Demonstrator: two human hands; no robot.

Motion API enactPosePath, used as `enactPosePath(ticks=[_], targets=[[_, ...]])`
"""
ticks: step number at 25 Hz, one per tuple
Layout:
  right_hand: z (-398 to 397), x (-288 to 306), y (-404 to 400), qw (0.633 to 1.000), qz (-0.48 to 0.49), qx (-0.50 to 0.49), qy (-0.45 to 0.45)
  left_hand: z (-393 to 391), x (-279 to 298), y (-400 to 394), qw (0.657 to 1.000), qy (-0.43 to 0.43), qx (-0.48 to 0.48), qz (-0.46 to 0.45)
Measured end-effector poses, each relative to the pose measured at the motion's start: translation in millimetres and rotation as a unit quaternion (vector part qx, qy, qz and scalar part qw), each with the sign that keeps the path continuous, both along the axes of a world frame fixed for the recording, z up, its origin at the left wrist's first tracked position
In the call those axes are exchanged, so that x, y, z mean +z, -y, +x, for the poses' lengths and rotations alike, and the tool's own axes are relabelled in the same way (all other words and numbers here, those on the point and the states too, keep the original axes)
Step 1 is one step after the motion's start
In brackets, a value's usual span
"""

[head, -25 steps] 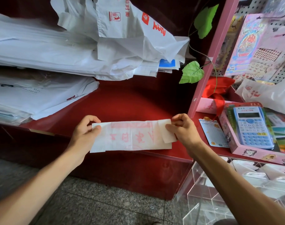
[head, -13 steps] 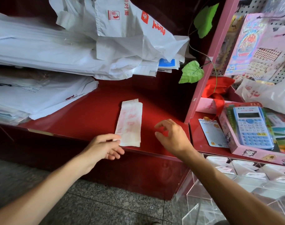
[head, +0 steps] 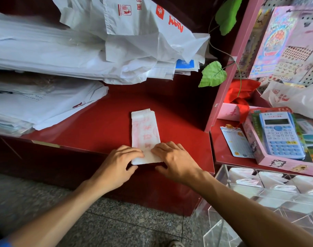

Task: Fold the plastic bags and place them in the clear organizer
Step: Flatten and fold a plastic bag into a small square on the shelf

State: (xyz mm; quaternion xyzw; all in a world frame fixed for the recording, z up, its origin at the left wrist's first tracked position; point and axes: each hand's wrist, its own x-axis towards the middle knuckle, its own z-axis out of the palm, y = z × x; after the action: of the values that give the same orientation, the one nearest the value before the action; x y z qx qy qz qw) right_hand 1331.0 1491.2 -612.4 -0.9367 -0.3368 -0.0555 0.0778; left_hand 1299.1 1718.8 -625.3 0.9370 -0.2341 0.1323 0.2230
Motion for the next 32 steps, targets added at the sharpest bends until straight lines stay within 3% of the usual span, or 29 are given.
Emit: enactPosePath(ticks=[2,6,11,16,24,27,32], targets=[[-1,-5,4,0.999,0.032,0.008,0.012,0,-1,3,0.999,0.007,-0.005,-0.044],[2,-7,10,0.988,0.157,0.004,-0.014,1,-1,3,0.998,0.014,0.037,-0.050],[3,-4,10,0.973,0.227,-0.008,-0.044,0,6,1,0.990,-0.019,0.076,-0.114],[2,2,14,0.934,0.325,-0.067,-0.132,3,4,3,0.985,-0.051,0.090,-0.139],[5,6,12,0.933,0.305,-0.118,-0.152,12,4,9,0.968,-0.130,0.135,-0.169],[7,8,8,0.945,0.245,-0.164,-0.139,10,4,16,0.953,-0.110,0.176,-0.219],[10,9,0,0.938,0.218,-0.233,-0.134,11,10,33,0.950,-0.066,0.251,-0.174]])
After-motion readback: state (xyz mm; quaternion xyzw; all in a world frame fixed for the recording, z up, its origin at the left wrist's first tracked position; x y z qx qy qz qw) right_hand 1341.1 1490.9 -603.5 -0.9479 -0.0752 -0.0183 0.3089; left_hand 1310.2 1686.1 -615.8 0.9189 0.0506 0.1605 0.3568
